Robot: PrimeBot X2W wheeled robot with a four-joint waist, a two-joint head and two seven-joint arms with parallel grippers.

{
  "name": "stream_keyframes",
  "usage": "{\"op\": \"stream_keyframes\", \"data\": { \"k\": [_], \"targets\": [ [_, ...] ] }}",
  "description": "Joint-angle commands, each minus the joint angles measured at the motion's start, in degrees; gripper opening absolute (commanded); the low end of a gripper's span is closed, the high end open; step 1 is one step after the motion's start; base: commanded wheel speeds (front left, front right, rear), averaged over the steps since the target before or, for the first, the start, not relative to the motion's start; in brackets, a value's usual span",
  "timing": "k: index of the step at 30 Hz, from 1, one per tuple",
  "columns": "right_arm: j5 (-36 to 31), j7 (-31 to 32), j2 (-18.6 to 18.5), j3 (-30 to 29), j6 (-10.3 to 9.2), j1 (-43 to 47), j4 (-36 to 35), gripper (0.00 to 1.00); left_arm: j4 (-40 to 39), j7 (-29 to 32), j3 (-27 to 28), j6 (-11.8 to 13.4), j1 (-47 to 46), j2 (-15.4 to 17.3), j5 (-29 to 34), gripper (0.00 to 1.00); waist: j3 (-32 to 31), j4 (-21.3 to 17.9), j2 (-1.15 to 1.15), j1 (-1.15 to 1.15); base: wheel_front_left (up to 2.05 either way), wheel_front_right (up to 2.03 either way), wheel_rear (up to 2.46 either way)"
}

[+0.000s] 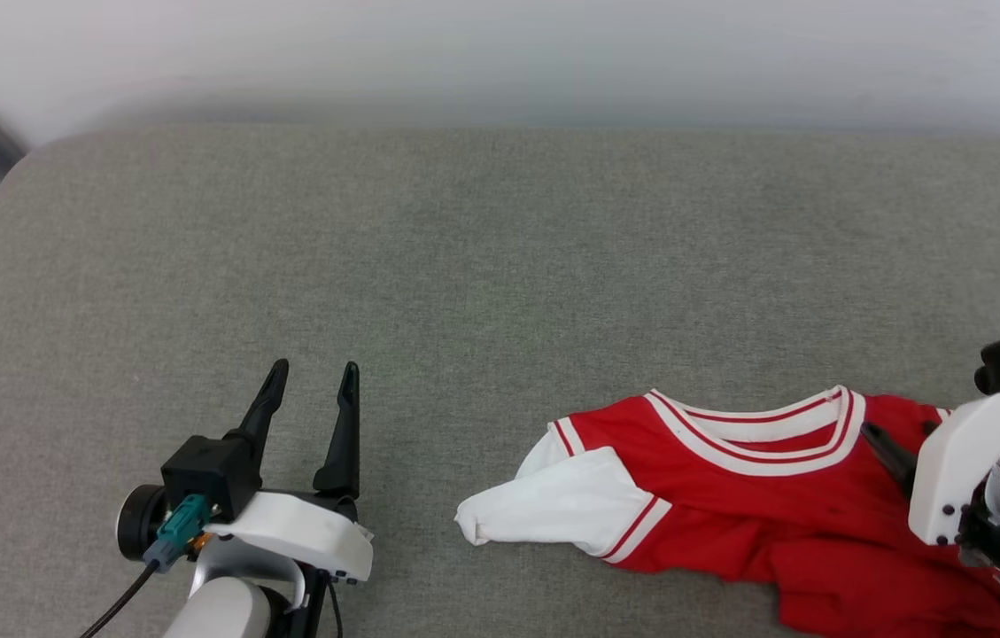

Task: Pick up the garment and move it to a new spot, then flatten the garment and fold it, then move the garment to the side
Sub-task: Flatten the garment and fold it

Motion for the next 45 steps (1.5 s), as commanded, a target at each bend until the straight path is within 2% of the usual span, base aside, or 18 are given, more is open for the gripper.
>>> {"op": "stream_keyframes", "data": {
  "k": [1,8,10,11,16,17,22,26,31,38,39,40,45],
  "targets": [
    [0.37,1.31,-0.83,0.69,-0.02,-1.91,1.14,1.00,0.33,-0.42,-0.16,-0.17,-1.00,-0.28,0.15,1.00,1.87,1.52,0.00,-0.01,0.00,0.00,0.00],
    [1.30,10.54,-1.60,3.67,-0.02,-7.09,11.00,1.00,2.55,-1.46,-0.94,-1.58,-3.66,-1.59,0.53,1.00,4.38,3.42,0.00,-0.01,0.00,0.00,0.00],
    [2.42,12.60,-0.83,4.30,-0.01,-6.53,13.21,0.38,3.22,-1.64,-0.98,-1.91,-4.10,-1.71,0.58,1.00,4.49,3.73,0.00,-0.01,0.00,0.00,0.00],
    [2.86,13.11,-0.60,4.75,-0.01,-6.42,13.71,0.00,3.47,-1.73,-0.93,-1.96,-4.22,-1.85,0.59,1.00,4.49,3.78,0.00,-0.01,0.00,0.00,0.00],
    [3.92,10.47,-0.66,6.19,-0.01,-8.06,11.80,0.00,4.28,-2.05,-0.55,-1.98,-4.22,-1.95,0.50,1.00,4.24,3.54,0.00,-0.01,0.00,0.00,0.00],
    [3.40,6.95,-1.25,7.03,-0.01,-10.13,9.68,0.00,4.52,-2.18,-0.48,-2.15,-4.47,-1.94,0.52,1.00,4.05,3.37,0.00,-0.01,0.00,0.00,0.00],
    [1.33,-1.50,-1.06,9.66,-0.02,-13.50,6.95,0.00,4.84,-2.21,-0.63,-2.49,-5.06,-1.99,0.72,1.00,3.83,3.35,0.00,-0.01,0.00,0.00,0.00],
    [1.32,-4.62,0.67,11.09,-0.02,-14.49,7.90,0.00,4.89,-2.28,-0.71,-2.51,-5.04,-2.01,0.84,1.00,3.95,3.42,0.00,-0.01,0.00,0.00,0.00],
    [2.97,-5.36,3.31,15.34,-0.02,-9.68,11.15,0.00,5.35,-2.35,-1.24,-2.98,-4.95,-2.70,0.64,1.00,4.04,4.35,0.00,-0.01,0.00,0.00,0.00],
    [4.72,-7.04,6.00,16.62,-0.02,2.24,11.44,0.01,6.02,-2.44,-0.95,-2.83,-3.86,-2.84,0.26,1.00,3.18,4.36,0.00,-0.01,0.00,0.00,0.00],
    [4.78,-8.05,6.07,16.40,-0.03,2.90,10.94,0.42,6.03,-2.46,-0.83,-2.75,-3.73,-2.73,0.20,1.00,3.01,4.07,0.00,-0.01,0.00,0.00,0.00],
    [4.56,-9.67,5.96,16.20,-0.03,3.21,10.21,1.00,6.06,-2.47,-0.63,-2.71,-3.63,-2.61,0.15,1.00,2.77,3.80,0.00,-0.01,0.00,0.00,0.00],
    [2.64,-22.19,5.76,14.50,-0.01,2.50,3.34,1.00,5.84,-2.50,-0.06,-2.29,-2.96,-1.77,0.37,1.00,1.03,2.61,0.00,-0.01,0.00,0.00,0.00]
  ]
}}
